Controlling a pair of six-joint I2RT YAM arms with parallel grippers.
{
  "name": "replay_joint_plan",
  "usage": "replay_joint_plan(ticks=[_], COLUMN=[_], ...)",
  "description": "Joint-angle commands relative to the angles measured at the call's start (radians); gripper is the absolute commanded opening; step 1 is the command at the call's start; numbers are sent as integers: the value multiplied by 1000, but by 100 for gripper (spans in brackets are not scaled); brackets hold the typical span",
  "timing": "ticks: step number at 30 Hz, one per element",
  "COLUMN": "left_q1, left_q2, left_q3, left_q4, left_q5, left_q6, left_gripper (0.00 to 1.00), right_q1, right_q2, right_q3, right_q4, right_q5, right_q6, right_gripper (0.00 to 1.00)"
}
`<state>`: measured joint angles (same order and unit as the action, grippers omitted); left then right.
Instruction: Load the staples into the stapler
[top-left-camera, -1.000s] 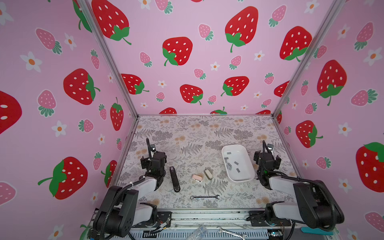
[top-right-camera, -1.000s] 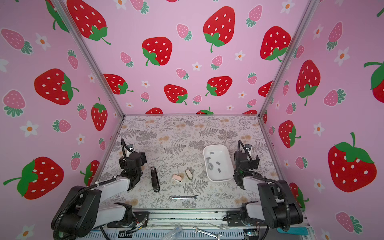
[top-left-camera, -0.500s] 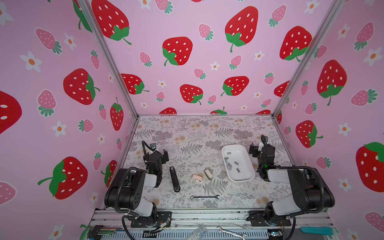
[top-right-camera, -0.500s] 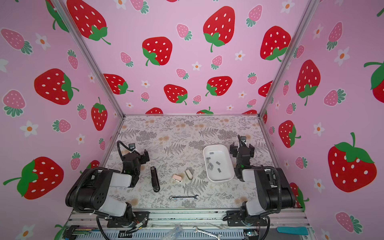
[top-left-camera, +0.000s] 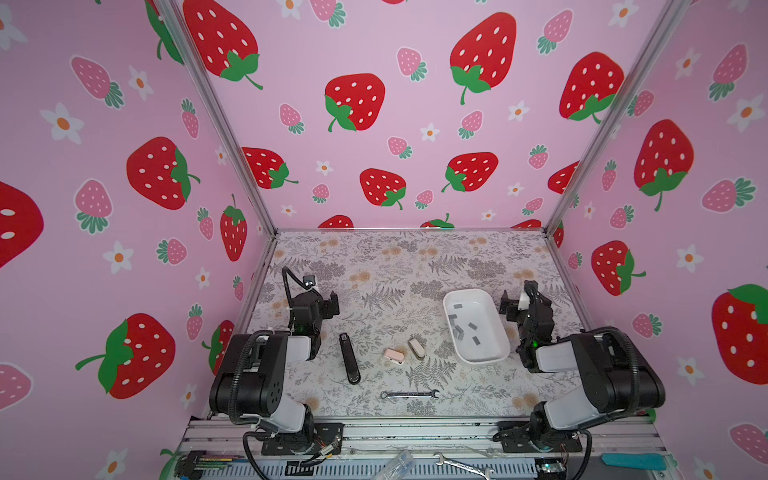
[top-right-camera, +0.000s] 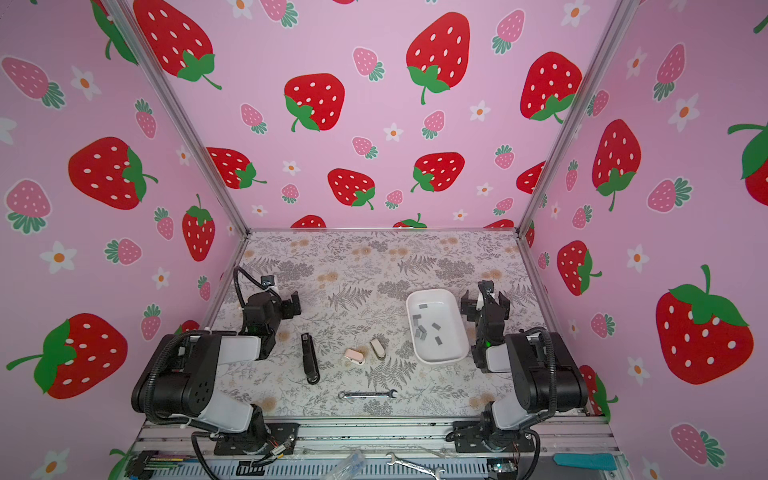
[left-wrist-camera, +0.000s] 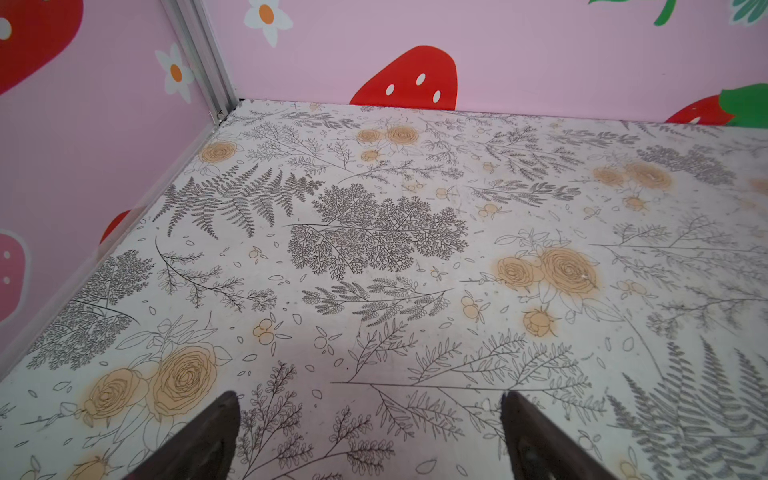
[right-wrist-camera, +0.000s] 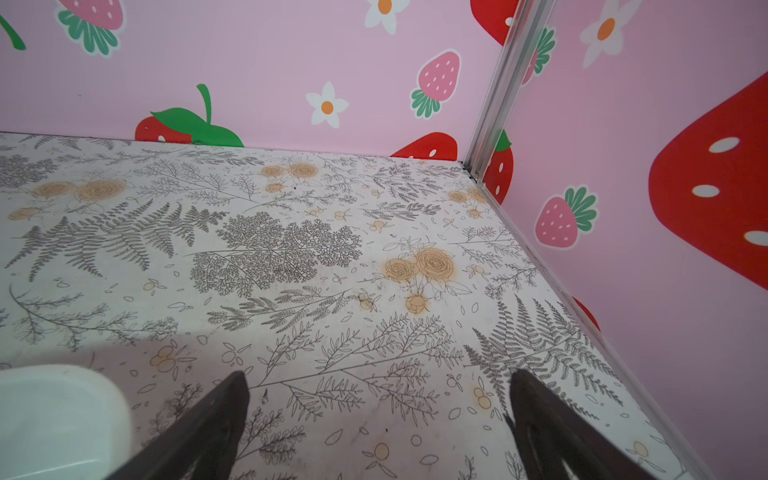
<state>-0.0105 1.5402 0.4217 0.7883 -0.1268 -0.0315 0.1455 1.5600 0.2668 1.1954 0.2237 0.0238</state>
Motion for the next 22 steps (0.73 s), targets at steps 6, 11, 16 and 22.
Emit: replay_joint_plan(ticks=[6, 11, 16, 22], left_q1=[3, 3, 3, 3], left_q2=[8, 9, 9, 8], left_q3=[30, 30, 30, 30], left_q4=[-21, -21, -21, -21], left_q5=[41, 42, 41, 42], left_q6=[-3, -4, -3, -3], left_gripper=[99, 99, 99, 99], right_q1=[-6, -6, -6, -6], right_q2=[14, 14, 15, 14], right_q3=[-6, -5, -5, -5], right_q4=[73, 73, 72, 70], right_q5=[-17, -17, -17, -17], right_q6=[-18, -19, -19, -19], right_gripper=[99, 99, 99, 99])
